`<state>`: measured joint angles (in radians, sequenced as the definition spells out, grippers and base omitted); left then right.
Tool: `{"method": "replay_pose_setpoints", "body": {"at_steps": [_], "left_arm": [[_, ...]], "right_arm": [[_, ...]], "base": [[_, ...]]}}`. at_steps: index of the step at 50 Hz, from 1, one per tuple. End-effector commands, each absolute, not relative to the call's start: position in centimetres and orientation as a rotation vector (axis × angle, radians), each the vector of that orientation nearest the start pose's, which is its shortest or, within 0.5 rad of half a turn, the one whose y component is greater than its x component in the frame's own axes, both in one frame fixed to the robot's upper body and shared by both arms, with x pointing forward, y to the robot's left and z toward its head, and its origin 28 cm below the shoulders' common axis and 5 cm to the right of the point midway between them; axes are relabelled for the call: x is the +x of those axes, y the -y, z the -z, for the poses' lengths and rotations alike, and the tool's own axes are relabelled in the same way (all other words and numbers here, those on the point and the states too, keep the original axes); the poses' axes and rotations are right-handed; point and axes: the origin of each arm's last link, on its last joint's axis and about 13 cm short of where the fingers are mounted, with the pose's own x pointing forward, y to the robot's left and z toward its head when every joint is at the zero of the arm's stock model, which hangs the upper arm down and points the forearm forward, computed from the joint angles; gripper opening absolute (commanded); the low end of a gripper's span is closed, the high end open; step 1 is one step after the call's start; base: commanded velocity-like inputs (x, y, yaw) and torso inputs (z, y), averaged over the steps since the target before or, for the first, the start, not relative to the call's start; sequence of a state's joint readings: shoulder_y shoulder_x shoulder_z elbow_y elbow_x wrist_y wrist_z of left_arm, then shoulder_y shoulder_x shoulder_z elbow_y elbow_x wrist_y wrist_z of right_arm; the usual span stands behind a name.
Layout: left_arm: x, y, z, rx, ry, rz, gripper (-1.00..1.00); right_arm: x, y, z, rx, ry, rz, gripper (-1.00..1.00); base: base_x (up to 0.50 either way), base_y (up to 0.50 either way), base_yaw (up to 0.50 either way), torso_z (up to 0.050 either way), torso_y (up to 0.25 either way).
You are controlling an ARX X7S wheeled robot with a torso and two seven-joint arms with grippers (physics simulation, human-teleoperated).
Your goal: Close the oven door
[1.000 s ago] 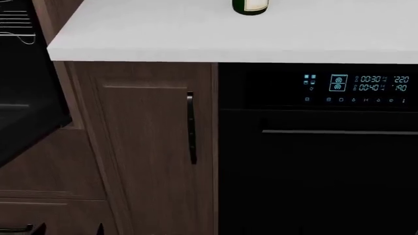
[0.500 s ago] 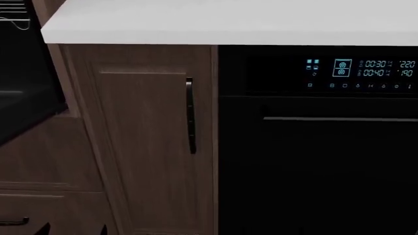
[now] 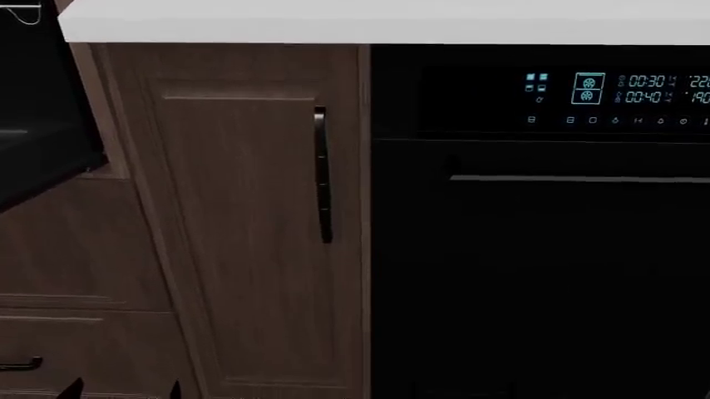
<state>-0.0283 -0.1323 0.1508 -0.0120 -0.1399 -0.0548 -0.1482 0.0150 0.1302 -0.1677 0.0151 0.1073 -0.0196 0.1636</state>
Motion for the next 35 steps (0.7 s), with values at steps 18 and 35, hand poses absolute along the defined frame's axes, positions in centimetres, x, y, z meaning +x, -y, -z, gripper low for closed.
{"method": "replay_pose_setpoints", "body": {"at_steps": [18,35], "left_arm": [[21.32,-20.72,-1.05,0.006,-0.056,-0.001,1.00],[21.24,-20.61,-1.16,0.019,-0.050,-0.003,1.00]], "right_arm": [[21.09,9.33,-1.14,-0.037,0.001,-0.007,1.00],[21.03,9.31,-1.20,-0.050,0.006,-0.010,1.00]], "base": [[0.00,0.00,0.00,-0.050,0.000],[0.00,0.00,0.00,-0.050,0.000]]}}
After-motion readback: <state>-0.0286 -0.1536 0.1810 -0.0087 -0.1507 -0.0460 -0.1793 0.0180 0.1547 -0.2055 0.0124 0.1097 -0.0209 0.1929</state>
